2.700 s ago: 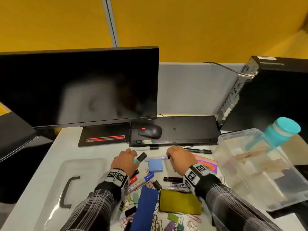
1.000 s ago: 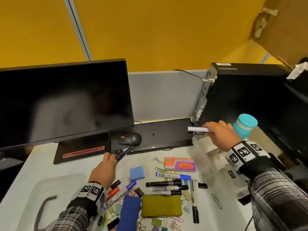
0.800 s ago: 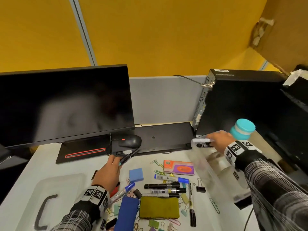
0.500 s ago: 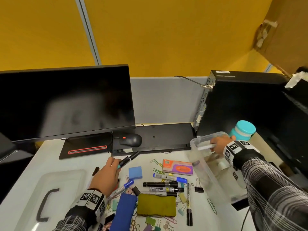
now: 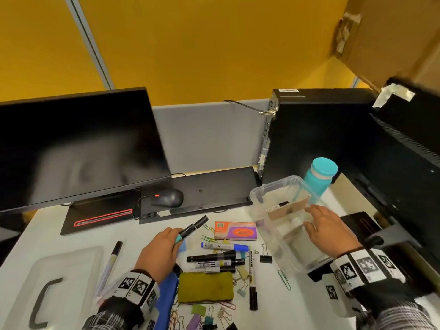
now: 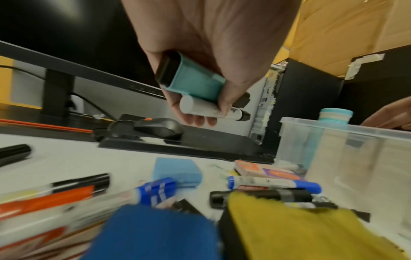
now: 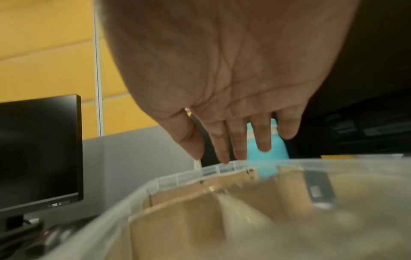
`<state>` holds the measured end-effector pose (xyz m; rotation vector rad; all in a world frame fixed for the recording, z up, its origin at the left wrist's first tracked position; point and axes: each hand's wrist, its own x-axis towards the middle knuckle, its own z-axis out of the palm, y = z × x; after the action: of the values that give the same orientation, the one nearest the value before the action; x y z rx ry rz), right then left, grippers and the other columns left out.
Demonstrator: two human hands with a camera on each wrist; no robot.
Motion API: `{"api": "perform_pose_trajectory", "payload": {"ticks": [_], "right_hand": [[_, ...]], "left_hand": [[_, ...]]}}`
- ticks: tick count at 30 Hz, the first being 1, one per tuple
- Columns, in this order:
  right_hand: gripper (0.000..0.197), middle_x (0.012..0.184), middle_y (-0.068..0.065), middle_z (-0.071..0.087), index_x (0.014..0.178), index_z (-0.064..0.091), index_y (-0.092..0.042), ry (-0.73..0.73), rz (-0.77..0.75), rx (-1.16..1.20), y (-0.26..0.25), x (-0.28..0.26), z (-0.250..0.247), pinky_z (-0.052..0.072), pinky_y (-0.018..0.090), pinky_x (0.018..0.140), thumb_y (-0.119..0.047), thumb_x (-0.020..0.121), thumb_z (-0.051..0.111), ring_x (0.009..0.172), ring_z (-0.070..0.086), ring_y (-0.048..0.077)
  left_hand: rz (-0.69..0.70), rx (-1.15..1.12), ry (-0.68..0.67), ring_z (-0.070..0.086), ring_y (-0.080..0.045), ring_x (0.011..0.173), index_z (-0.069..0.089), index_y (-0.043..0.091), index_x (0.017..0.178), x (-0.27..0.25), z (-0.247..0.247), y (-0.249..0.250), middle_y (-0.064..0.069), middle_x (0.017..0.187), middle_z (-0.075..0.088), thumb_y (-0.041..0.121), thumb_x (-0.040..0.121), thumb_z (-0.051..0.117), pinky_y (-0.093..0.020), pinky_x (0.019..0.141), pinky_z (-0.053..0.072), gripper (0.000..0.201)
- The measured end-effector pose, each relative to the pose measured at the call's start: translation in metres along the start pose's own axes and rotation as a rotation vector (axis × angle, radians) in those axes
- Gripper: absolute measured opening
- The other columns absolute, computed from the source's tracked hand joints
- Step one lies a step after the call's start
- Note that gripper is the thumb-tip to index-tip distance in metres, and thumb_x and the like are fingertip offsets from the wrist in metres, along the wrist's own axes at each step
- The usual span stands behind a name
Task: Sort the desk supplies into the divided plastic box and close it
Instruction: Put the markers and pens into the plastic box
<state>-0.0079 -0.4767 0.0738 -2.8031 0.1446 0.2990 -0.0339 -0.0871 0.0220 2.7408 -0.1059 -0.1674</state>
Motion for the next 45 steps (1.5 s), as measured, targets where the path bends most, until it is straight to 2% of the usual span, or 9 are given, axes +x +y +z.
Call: {"api": "perform_pose_trajectory", "payload": {"ticks": [4,9,16,21,25,31,39,43,45], "right_hand": [[0.062,0.159,0.003,0.004,0.149,0.012,-0.017,0.101,0.159,-0.034,0.006,-0.001,0.021,0.002,0.044,0.119,-0.048,0.097,0.023,0.146,0.003,0.024],[0.072,0.159,0.004,0.007,0.149,0.012,-0.017,0.233,0.187,-0.073,0.013,0.002,0.04,0.003,0.043,0.119,-0.06,0.092,0.015,0.146,0.006,0.023],[0.076,0.159,0.004,0.008,0.149,0.014,-0.017,0.242,0.172,-0.049,0.012,-0.001,0.039,0.005,0.043,0.12,-0.062,0.089,0.01,0.146,0.006,0.023],[0.073,0.159,0.003,0.008,0.149,0.015,-0.019,0.239,0.185,-0.059,0.011,-0.001,0.037,0.005,0.043,0.12,-0.062,0.09,0.012,0.146,0.005,0.022],[0.072,0.159,0.003,0.007,0.149,0.015,-0.02,0.231,0.181,-0.064,0.01,-0.001,0.036,0.004,0.044,0.12,-0.062,0.09,0.013,0.146,0.004,0.023],[0.07,0.159,0.002,0.008,0.148,0.018,-0.02,0.24,0.174,-0.07,0.014,0.001,0.039,0.004,0.044,0.12,-0.061,0.091,0.016,0.146,0.005,0.022],[0.069,0.159,0.003,0.008,0.147,0.02,-0.02,0.244,0.159,-0.06,0.017,0.003,0.042,0.004,0.045,0.119,-0.06,0.091,0.017,0.146,0.005,0.024],[0.061,0.157,0.006,0.015,0.145,0.025,-0.017,0.311,0.083,-0.056,0.002,-0.007,0.036,0.003,0.049,0.118,-0.049,0.094,0.032,0.145,0.007,0.029],[0.048,0.147,0.007,0.034,0.135,0.041,-0.018,0.436,-0.093,-0.029,-0.02,-0.023,0.035,0.019,0.049,0.114,-0.036,0.09,0.048,0.138,0.024,0.029]], "left_hand": [[0.103,0.014,0.042,0.055,-0.017,0.109,0.047,0.024,0.129,0.02,-0.006,0.056,0.002,0.12,0.057,0.033,0.098,0.042,-0.03,0.09,0.047,0.033],[0.226,0.071,0.062,0.053,-0.02,0.107,0.046,0.022,0.128,0.058,-0.01,0.138,-0.001,0.119,0.057,0.029,0.098,0.043,-0.034,0.088,0.047,0.032],[0.386,0.311,-0.039,0.045,-0.027,0.118,0.045,0.013,0.13,0.1,0.016,0.205,-0.009,0.129,0.049,0.013,0.088,0.059,-0.04,0.089,0.048,0.044],[0.334,0.409,-0.172,0.045,-0.032,0.119,0.052,0.007,0.124,0.131,0.025,0.243,-0.015,0.126,0.054,0.007,0.094,0.042,-0.045,0.091,0.046,0.031],[0.301,0.308,-0.249,0.051,-0.033,0.118,0.05,0.012,0.127,0.147,0.03,0.253,-0.014,0.127,0.054,0.012,0.095,0.043,-0.046,0.093,0.046,0.033],[0.325,0.1,-0.427,0.043,-0.027,0.131,0.033,0.026,0.144,0.145,0.035,0.247,-0.006,0.147,0.041,0.018,0.101,0.03,-0.038,0.109,0.036,0.044],[0.438,-0.14,-0.09,0.044,-0.018,0.124,0.043,0.025,0.136,0.084,0.007,0.169,-0.001,0.136,0.05,0.019,0.101,0.031,-0.037,0.104,0.039,0.038],[0.293,-0.135,0.009,0.046,-0.016,0.121,0.05,0.023,0.13,0.049,0.002,0.091,0.001,0.128,0.053,0.02,0.1,0.038,-0.031,0.103,0.037,0.033],[0.193,-0.124,0.054,0.047,-0.017,0.121,0.055,0.023,0.125,0.031,0.004,0.046,0.002,0.128,0.054,0.019,0.098,0.042,-0.032,0.103,0.038,0.03]]}}
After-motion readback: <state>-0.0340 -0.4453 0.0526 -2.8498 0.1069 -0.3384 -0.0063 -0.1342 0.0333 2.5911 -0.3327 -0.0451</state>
